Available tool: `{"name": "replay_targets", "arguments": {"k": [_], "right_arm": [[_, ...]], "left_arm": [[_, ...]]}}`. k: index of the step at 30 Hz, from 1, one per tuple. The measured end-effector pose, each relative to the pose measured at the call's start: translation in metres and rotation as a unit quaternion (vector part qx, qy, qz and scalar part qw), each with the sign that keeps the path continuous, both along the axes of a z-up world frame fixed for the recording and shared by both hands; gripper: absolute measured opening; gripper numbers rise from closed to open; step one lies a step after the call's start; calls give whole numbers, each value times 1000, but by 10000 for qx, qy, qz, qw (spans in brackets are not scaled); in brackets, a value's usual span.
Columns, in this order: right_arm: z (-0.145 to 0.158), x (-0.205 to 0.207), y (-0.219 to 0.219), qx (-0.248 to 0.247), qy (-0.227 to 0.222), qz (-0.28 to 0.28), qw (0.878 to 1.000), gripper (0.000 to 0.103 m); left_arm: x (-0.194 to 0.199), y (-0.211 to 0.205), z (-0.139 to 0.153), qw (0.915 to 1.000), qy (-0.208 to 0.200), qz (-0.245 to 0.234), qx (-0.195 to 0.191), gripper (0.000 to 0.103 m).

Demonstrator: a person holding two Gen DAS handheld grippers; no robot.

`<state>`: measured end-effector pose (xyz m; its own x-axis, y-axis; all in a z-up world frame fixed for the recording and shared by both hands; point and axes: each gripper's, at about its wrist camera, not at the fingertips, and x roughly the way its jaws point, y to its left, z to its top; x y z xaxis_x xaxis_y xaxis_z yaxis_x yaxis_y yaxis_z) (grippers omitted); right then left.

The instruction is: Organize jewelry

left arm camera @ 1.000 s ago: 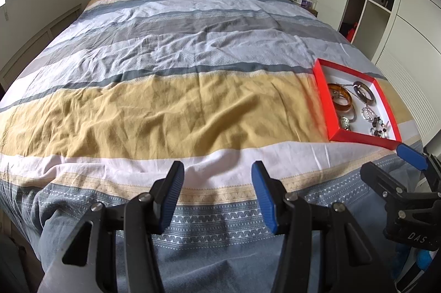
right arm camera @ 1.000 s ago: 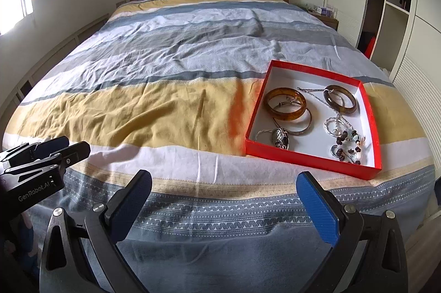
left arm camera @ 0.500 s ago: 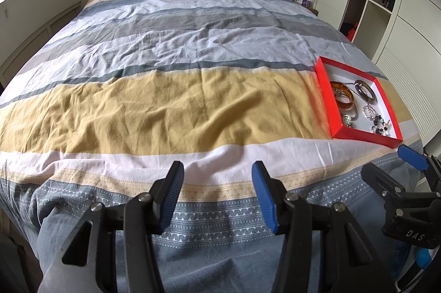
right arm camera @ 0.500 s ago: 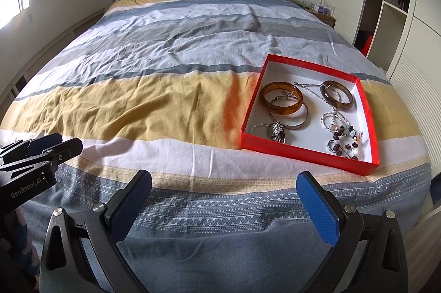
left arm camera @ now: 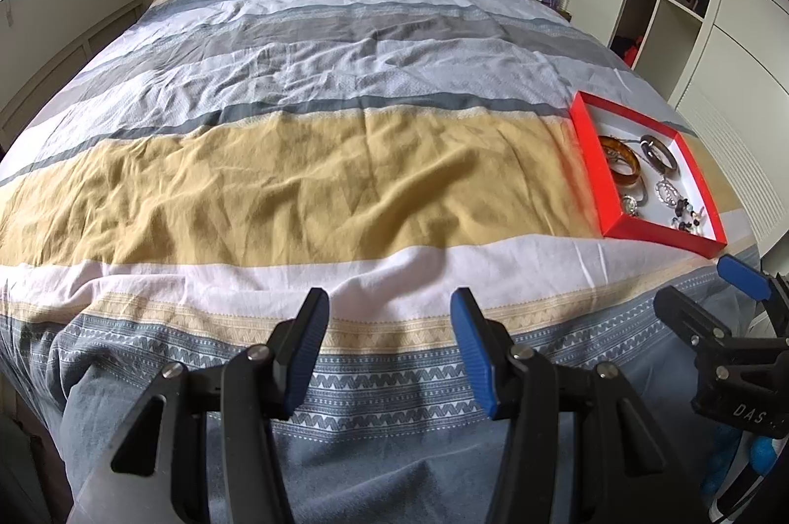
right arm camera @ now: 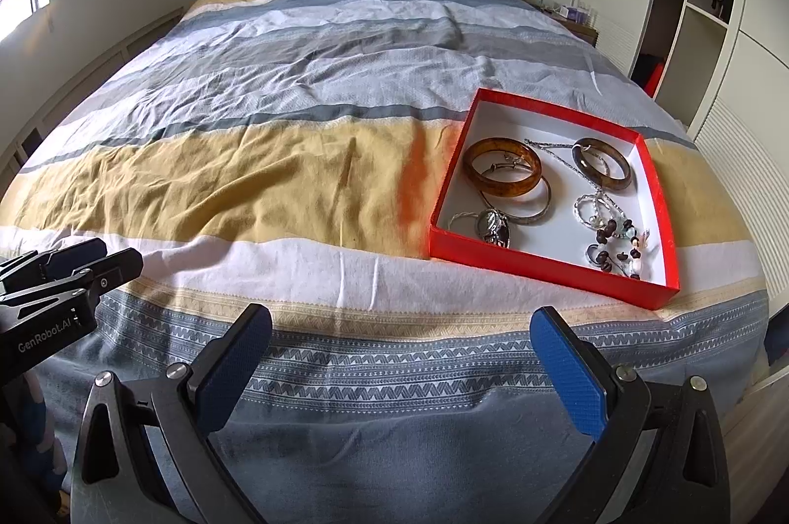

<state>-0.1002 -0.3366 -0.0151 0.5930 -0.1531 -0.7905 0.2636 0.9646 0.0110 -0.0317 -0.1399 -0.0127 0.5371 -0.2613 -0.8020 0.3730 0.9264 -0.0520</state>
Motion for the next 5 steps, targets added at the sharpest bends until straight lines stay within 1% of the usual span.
{"name": "replay_targets", "arguments": {"k": [5], "right_arm": [[-2, 0, 0, 9, 20, 11, 10000, 102]], "left_arm": [[1, 0, -2, 10000, 15, -26, 8, 49]]}}
